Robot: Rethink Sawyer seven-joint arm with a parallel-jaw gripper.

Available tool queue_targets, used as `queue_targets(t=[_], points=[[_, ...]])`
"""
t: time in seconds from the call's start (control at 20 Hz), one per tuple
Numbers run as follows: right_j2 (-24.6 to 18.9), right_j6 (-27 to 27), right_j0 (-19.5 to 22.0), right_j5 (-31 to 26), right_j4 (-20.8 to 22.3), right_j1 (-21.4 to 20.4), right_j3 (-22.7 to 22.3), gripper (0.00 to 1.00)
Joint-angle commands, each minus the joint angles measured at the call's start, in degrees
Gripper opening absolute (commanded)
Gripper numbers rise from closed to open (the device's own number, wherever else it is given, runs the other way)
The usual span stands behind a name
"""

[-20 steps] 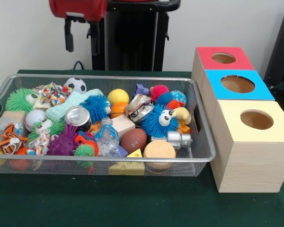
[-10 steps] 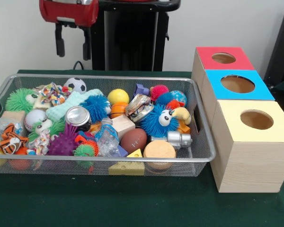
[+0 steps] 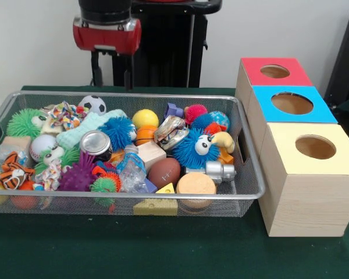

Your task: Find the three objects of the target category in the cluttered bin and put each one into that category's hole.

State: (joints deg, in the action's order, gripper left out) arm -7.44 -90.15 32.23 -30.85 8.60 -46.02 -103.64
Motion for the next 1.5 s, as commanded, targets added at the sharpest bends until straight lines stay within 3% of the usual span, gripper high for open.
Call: queue_targets(t=[0.05,0.55,0.85,1.25,1.5], points=[[-5.8,1.6,2.3,4.1,3.6,9.4,4.9,1.00],[-9.8,7.2,10.2,-1.9,3.6,4.9,3.9,1.00],[-10.3,8.7,12.5,-9.7,2.8,-2.3,1.2,1.00],[-10.8,3.4,16.4,1.1,3.9,-1.5,-10.2,1.00],[-11.0,2.5,17.6,5.1,5.6,0.6,-11.9,1.00]])
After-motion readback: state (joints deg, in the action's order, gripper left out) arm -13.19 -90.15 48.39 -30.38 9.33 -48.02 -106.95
